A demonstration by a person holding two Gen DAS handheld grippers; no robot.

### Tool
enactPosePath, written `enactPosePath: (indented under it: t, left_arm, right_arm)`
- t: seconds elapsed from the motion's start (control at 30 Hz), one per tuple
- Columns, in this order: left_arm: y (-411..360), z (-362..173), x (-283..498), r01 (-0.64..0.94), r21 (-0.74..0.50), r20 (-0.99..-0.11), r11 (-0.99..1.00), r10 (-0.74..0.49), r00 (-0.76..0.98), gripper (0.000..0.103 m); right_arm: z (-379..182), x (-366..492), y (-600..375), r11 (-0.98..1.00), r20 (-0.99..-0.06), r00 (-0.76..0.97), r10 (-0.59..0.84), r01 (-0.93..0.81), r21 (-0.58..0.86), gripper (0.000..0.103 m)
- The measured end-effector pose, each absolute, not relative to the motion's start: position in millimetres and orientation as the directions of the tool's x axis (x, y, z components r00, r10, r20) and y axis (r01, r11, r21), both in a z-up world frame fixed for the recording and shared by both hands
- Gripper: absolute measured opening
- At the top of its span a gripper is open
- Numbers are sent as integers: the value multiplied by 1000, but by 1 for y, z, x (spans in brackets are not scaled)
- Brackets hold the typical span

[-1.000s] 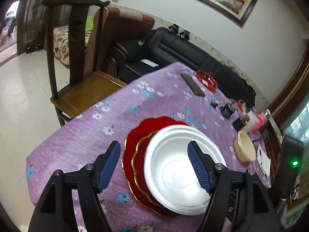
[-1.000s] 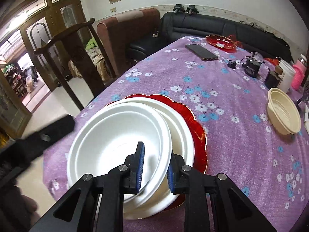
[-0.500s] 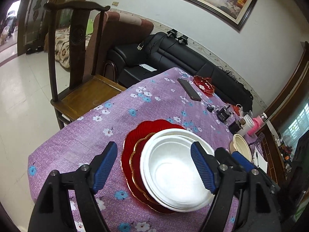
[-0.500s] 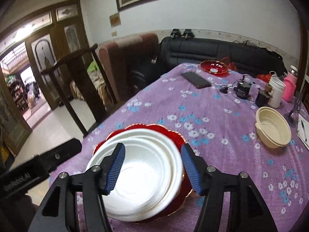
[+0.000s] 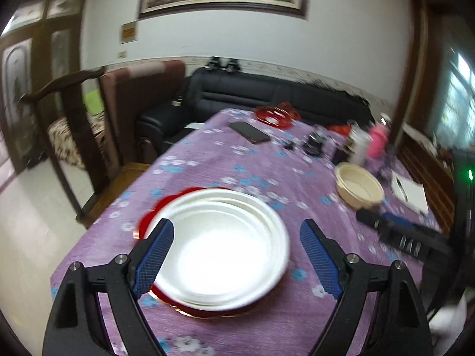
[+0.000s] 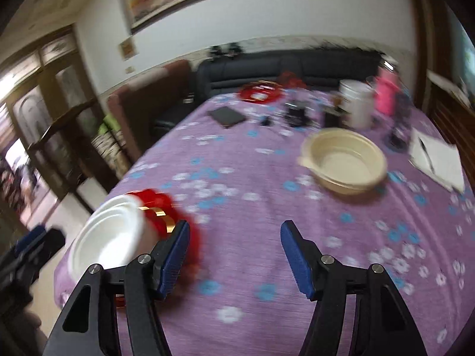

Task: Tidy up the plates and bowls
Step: 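Open the right tool and lift it off the nested bowls, then move the right tool to the beige plastic bowl and grasp its rim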

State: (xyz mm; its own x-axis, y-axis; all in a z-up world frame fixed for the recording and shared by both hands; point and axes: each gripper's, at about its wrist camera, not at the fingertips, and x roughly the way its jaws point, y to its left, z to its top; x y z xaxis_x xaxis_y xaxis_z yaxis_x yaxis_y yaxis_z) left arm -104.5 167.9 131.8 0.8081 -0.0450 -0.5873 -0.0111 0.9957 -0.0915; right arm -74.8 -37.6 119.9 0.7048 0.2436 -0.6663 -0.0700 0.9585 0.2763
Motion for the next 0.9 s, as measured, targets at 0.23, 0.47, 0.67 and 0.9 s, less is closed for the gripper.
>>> enactPosePath:
  t: [0.23,0.47,0.67,0.9]
  left_arm:
    - [108,124,-100,75,31,-610,997,-41,791,86]
    - [77,118,-92,97,86,-629,992,-22,777,86]
    - [57,110,-82,126,117,-650,985,-20,759,86]
    - [37,100,-70,161,154,-680,975,-13,733,86]
  right_arm:
    - [111,-74,-107,931,-671,706,227,46,363,68]
    - [103,-65,-147,912,-671,711,207,107,395,68]
    - [93,-45,-170,891,-679,708,195,161,425,68]
    - [75,-5,-197,827,-687,703,184,267,495,68]
